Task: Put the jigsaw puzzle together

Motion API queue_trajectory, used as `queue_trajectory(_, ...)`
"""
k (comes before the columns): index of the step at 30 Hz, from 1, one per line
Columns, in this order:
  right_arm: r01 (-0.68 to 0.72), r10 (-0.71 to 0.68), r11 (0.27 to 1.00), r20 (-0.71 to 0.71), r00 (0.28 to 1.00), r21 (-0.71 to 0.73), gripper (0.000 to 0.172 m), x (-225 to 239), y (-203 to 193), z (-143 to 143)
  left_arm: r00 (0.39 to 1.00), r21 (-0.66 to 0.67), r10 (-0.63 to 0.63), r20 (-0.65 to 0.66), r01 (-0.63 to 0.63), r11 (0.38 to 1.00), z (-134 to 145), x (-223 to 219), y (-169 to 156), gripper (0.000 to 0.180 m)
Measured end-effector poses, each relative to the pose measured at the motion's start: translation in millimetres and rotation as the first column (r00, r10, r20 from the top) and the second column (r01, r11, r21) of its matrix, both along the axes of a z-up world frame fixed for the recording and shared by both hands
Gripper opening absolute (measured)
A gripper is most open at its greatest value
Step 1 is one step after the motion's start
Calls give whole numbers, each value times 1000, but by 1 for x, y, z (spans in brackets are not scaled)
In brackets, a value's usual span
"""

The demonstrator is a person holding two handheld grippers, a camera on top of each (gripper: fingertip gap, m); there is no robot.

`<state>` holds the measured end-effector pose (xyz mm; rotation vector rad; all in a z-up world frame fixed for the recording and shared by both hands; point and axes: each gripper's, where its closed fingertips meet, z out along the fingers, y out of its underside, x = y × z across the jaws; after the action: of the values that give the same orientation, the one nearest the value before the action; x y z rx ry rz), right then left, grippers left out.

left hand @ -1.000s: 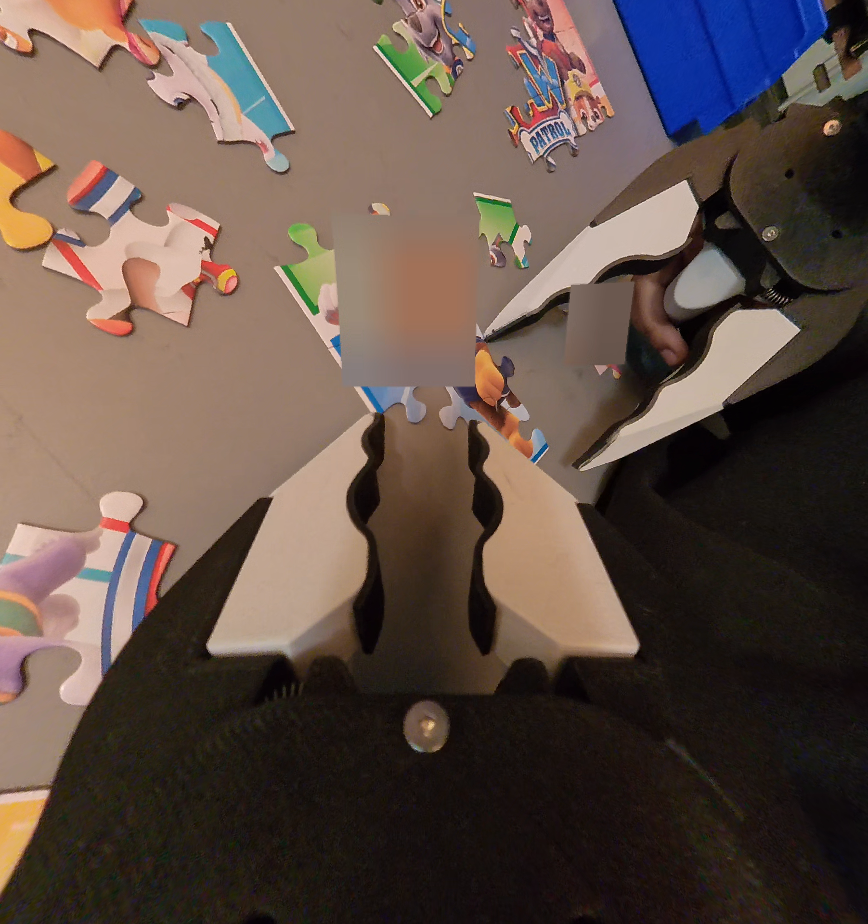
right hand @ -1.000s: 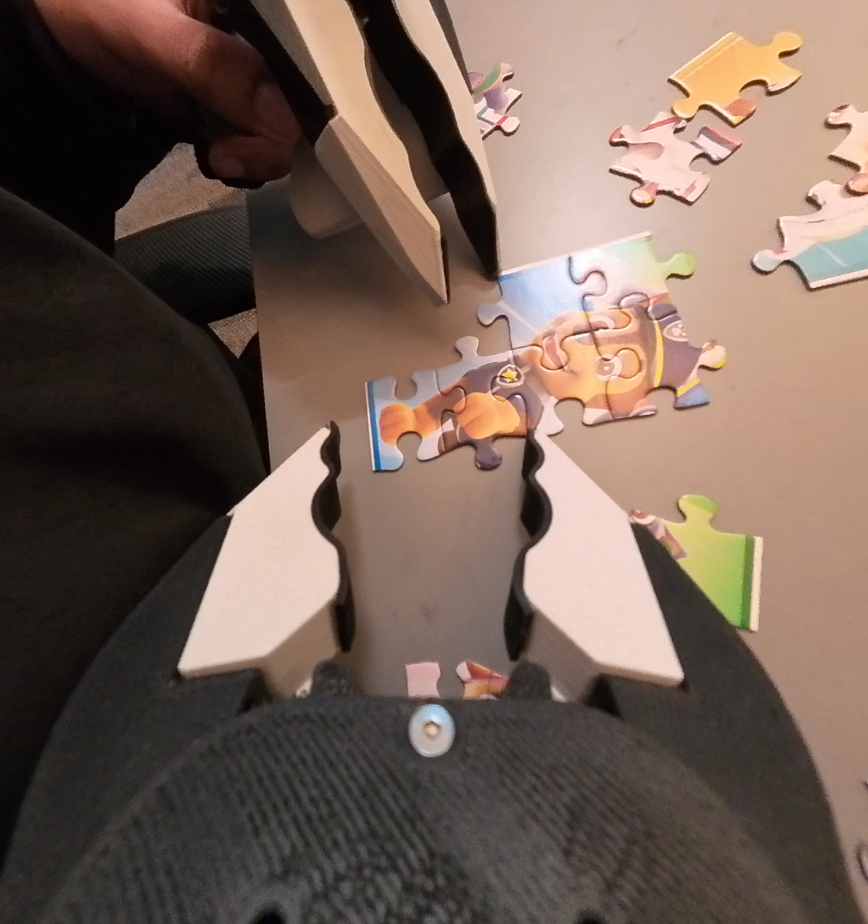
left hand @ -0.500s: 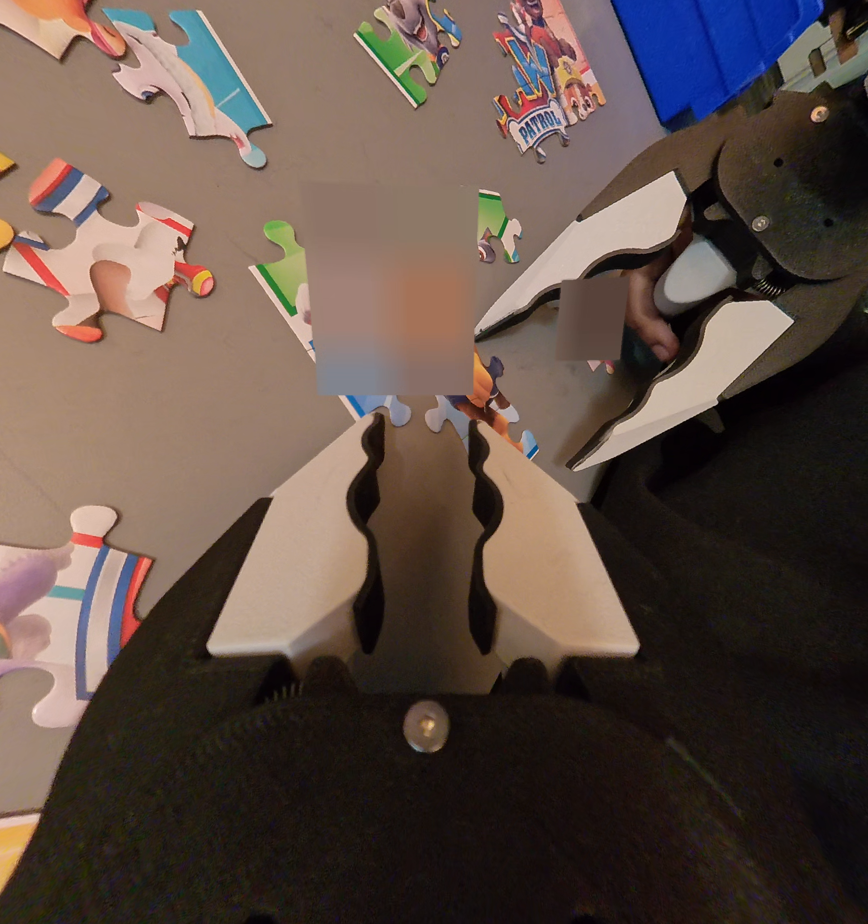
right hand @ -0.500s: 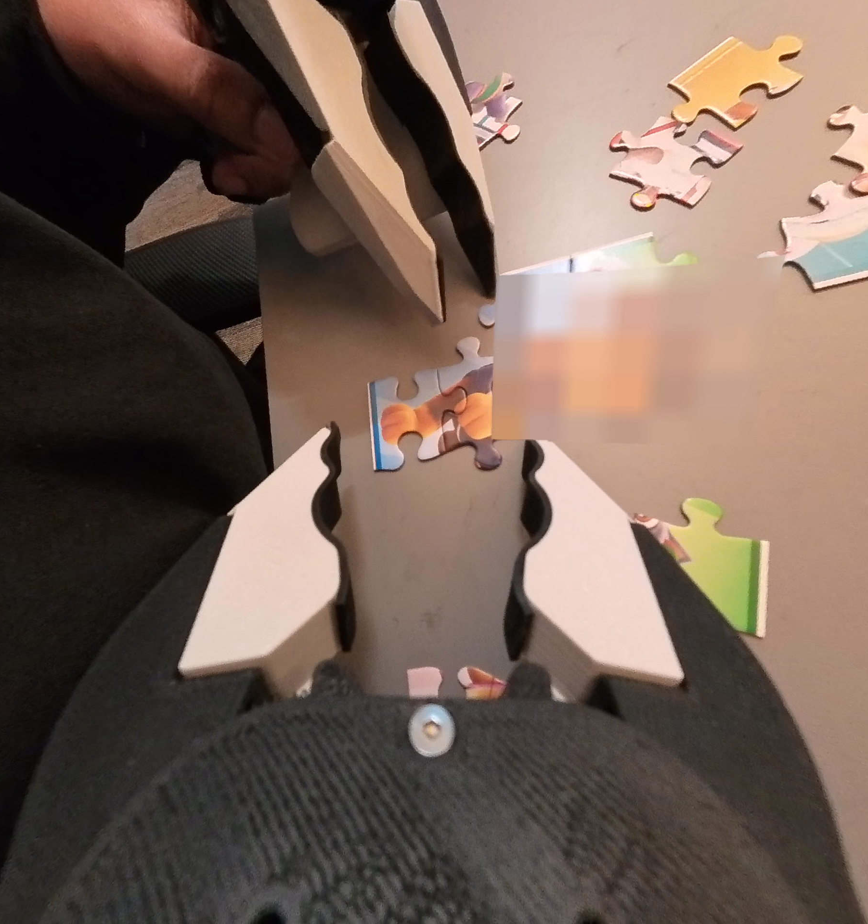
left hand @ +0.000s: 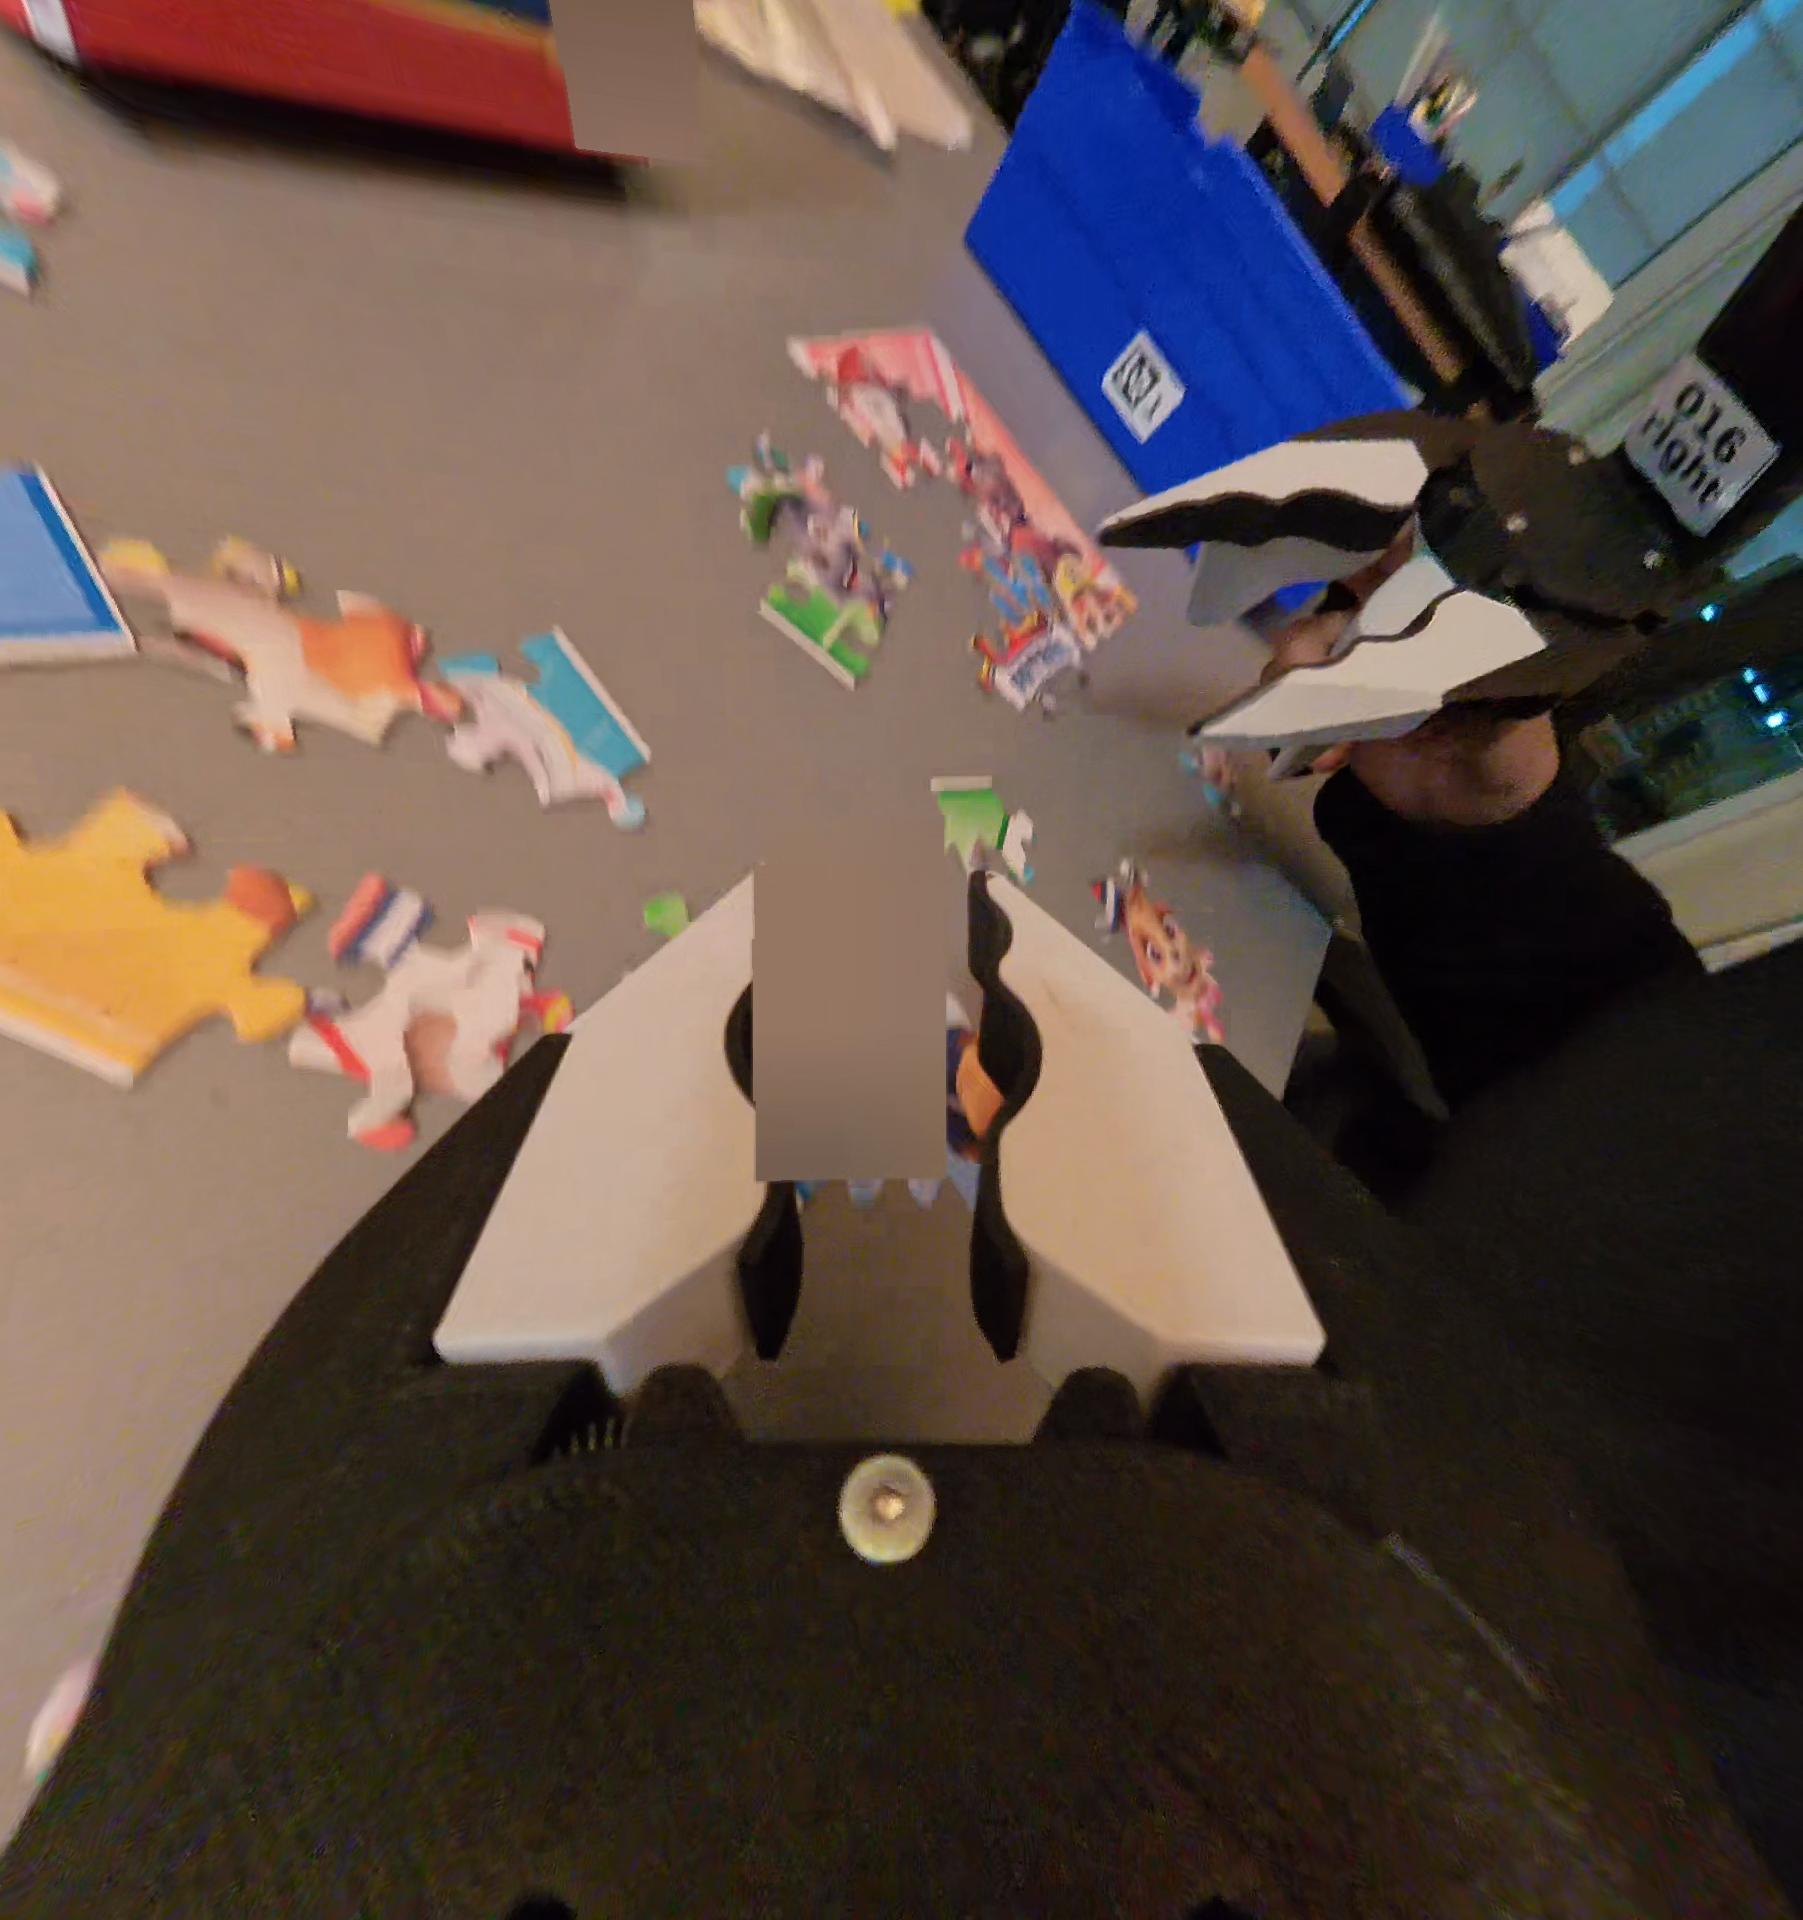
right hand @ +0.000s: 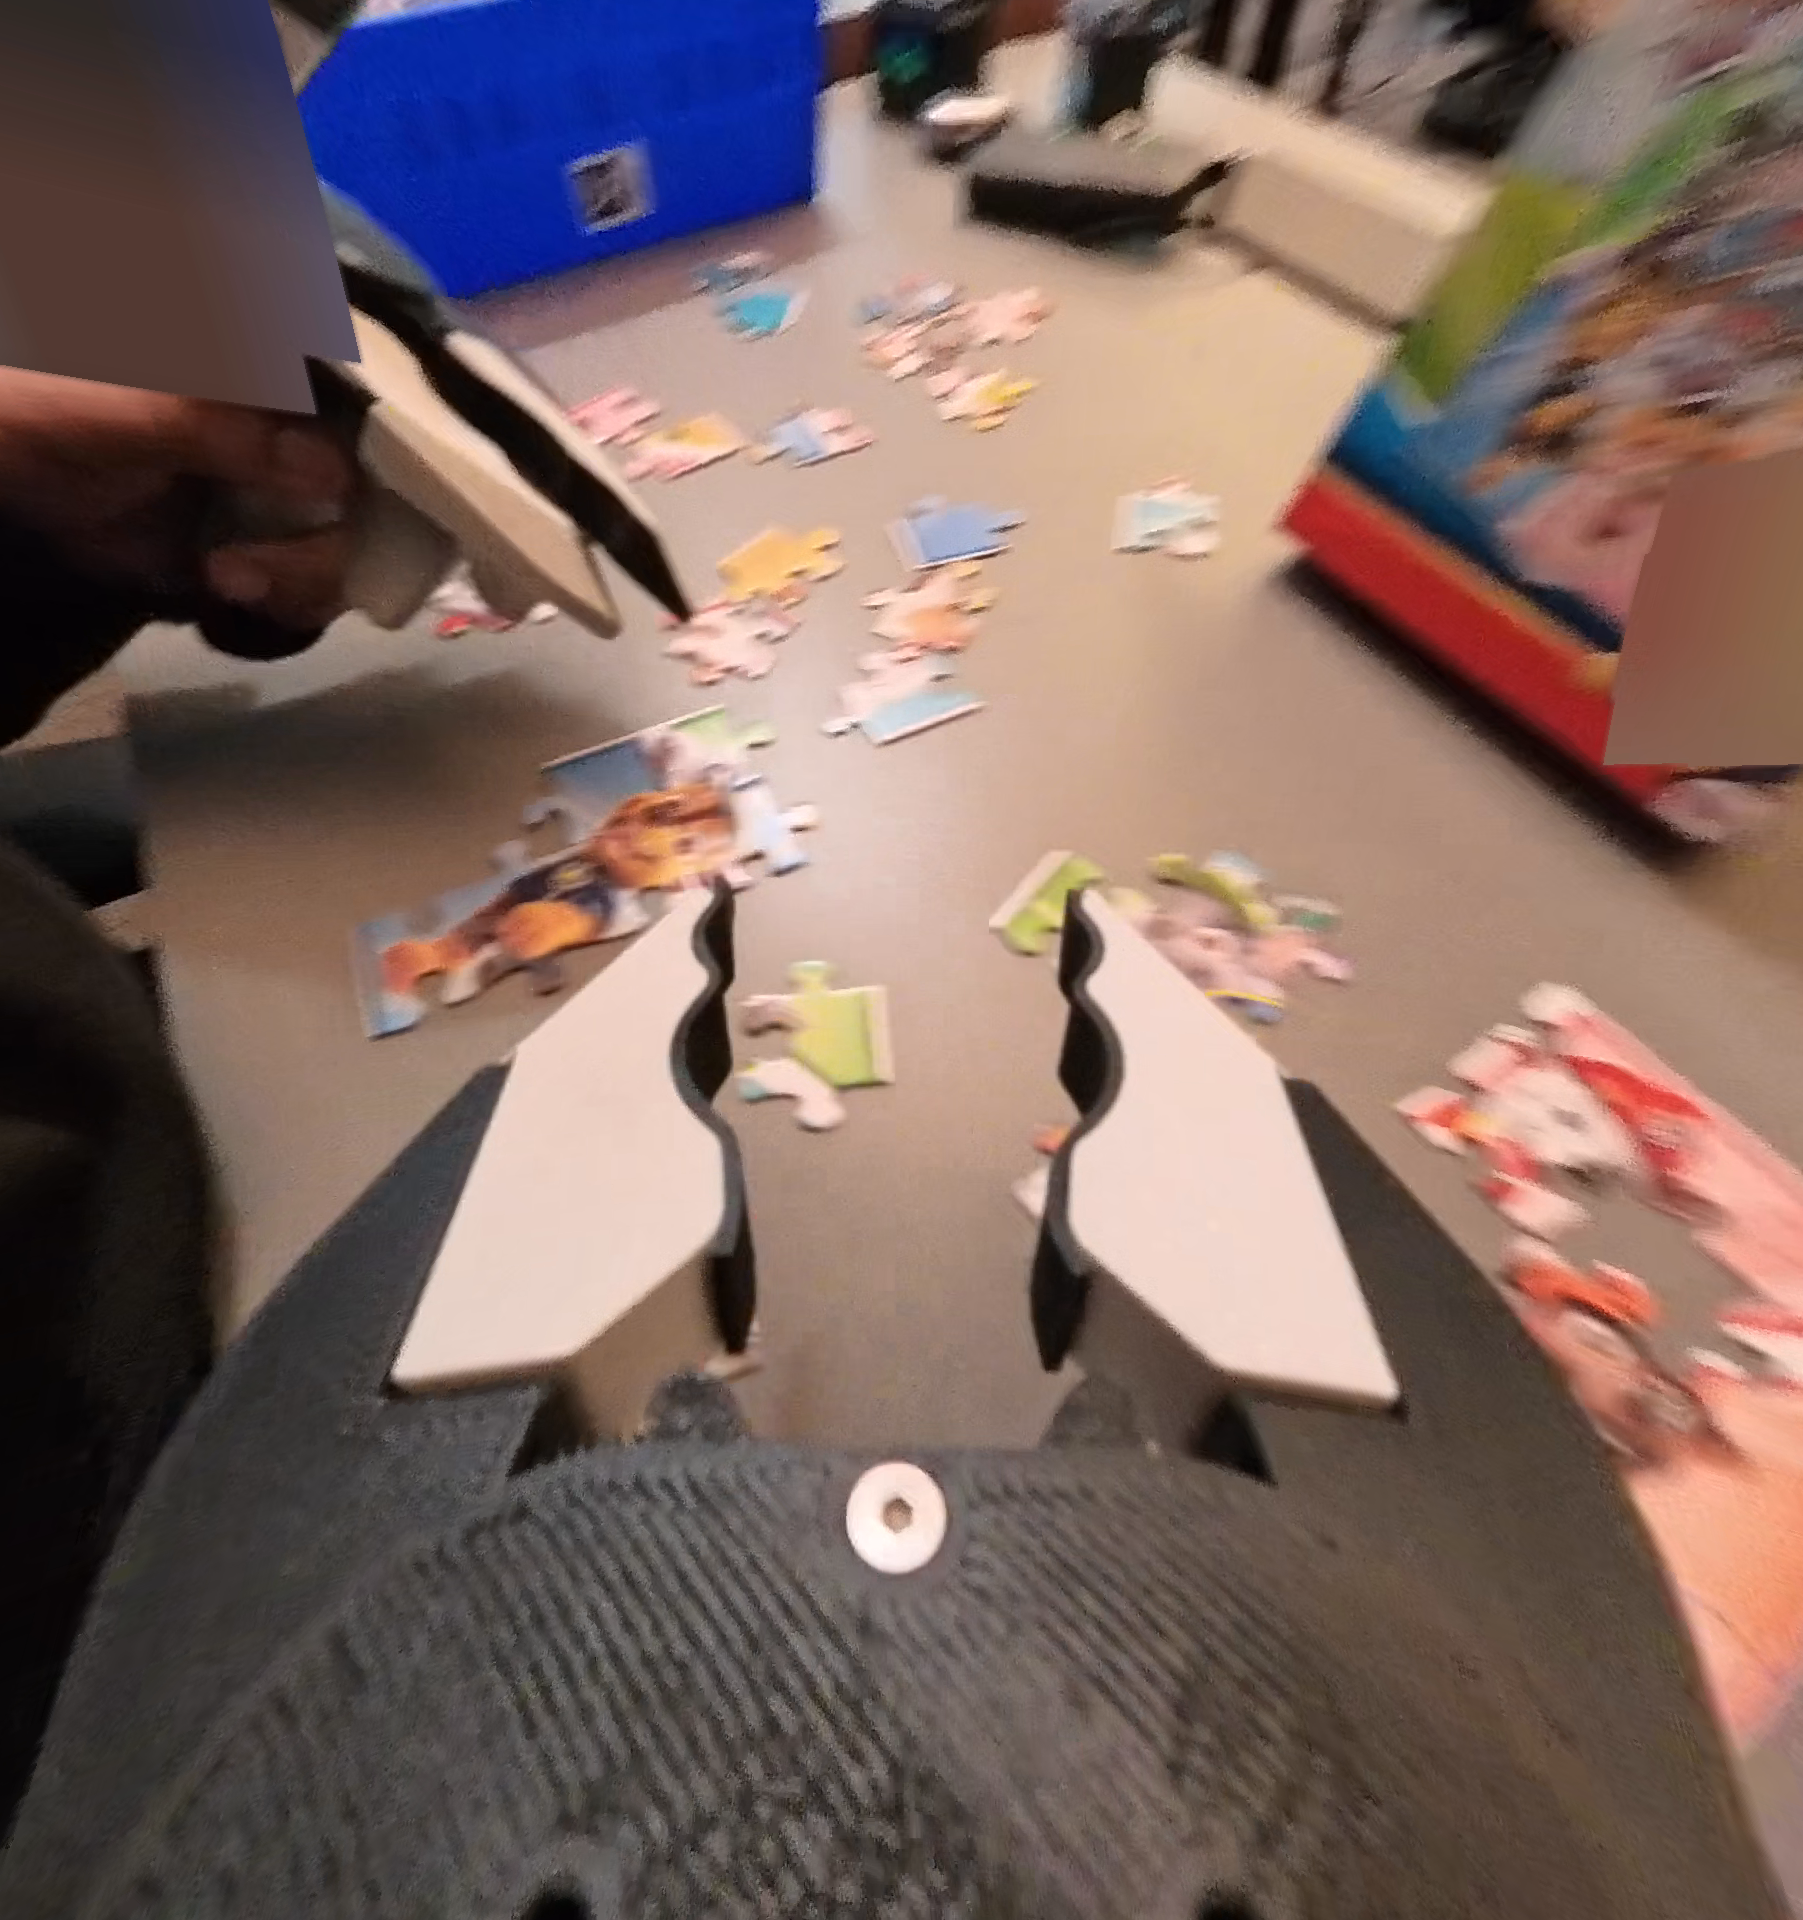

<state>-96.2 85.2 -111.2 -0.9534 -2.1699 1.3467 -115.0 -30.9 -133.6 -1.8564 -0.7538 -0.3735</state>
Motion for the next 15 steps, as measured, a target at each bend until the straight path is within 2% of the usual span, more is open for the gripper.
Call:
queue_trajectory(3, 123, -121, 992, -109, 987, 11, 60, -11, 42, 22, 1000, 57, -13, -23, 14, 998, 13, -12, 16, 30)
queue_trajectory(6, 192, -183, 981, -175, 967, 36, 57, -19, 71, 32, 998, 26, -39, -42, 40, 999, 12, -14, 25, 31)
queue_trajectory(11, 248, -220, 964, -241, 945, 97, 51, -34, 104, 28, 996, -62, 10, -89, -16, 998, 2, -22, 20, 30)
queue_trajectory(15, 247, -208, 963, -290, 934, 104, 52, -43, 123, 22, 993, -89, 94, -72, -100, 991, -1, -33, 6, 30)
